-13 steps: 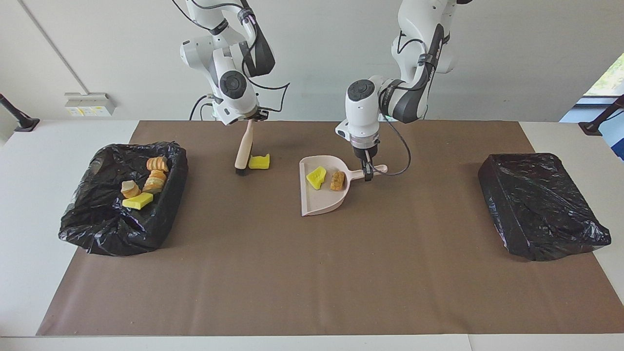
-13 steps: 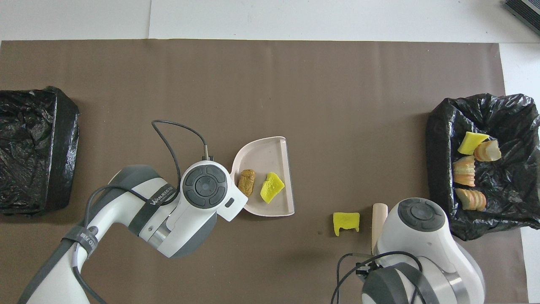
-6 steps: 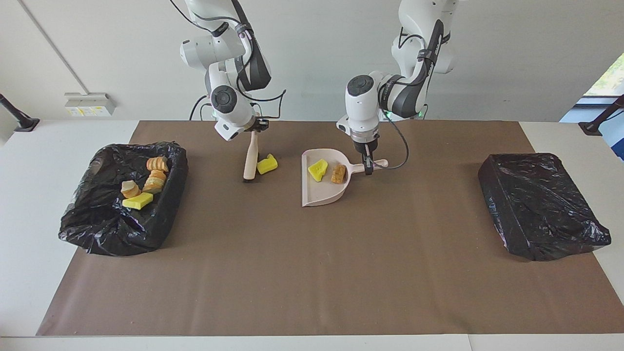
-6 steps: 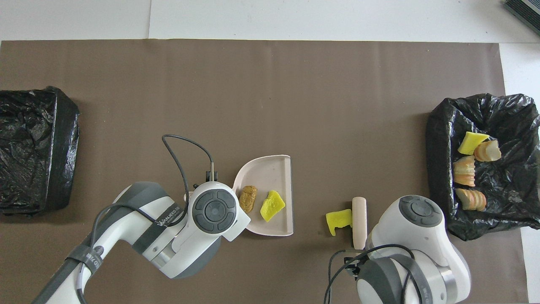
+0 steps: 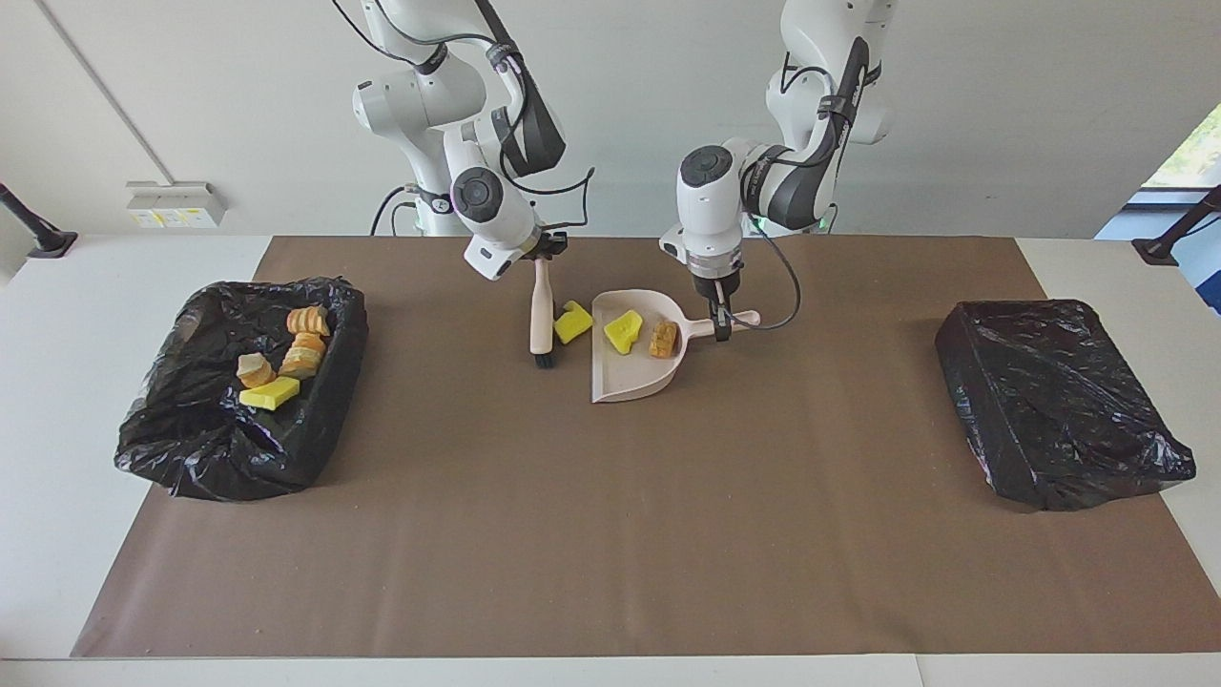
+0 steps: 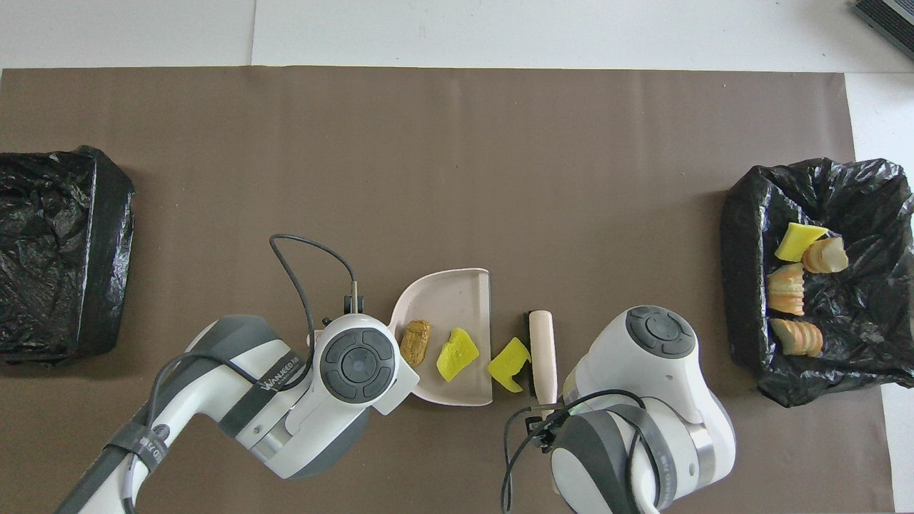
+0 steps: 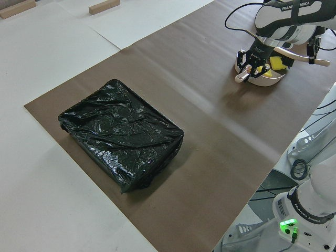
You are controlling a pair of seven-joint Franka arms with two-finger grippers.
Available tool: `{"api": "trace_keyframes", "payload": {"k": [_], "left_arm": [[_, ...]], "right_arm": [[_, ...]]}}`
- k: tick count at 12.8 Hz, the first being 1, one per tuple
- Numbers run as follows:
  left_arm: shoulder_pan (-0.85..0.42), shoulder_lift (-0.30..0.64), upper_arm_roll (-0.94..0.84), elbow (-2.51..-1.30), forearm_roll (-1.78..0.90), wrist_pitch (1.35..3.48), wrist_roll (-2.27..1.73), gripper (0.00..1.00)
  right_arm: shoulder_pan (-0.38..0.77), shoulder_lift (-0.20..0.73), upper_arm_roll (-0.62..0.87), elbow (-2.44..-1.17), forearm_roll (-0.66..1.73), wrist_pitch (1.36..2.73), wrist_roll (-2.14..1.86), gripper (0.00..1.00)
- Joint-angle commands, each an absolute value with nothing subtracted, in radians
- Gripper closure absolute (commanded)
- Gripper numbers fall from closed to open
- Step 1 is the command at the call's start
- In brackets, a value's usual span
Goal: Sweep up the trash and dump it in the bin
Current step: 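Sweep the last scraps into the dustpan with the right gripper's brush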
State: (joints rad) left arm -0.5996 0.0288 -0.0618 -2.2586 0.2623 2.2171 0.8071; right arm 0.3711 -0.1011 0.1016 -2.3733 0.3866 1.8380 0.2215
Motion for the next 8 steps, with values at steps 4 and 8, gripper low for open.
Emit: {"api": "trace_keyframes", "payload": {"k": [4,8], "left_arm": [[-0.606,0.002,-0.052,-2.304,0.285,2.250,0.801,1.00],[-0.604,0.003,-0.051,-2.304,0.285,2.258,0.799,1.00]], "right_arm": [[0.324,-0.106,0.103,-2.218,0.096,1.594,0.212,1.00],[0.349,-0.208,0.106,-2.356,0.090,1.598,0.204,1.00]]}}
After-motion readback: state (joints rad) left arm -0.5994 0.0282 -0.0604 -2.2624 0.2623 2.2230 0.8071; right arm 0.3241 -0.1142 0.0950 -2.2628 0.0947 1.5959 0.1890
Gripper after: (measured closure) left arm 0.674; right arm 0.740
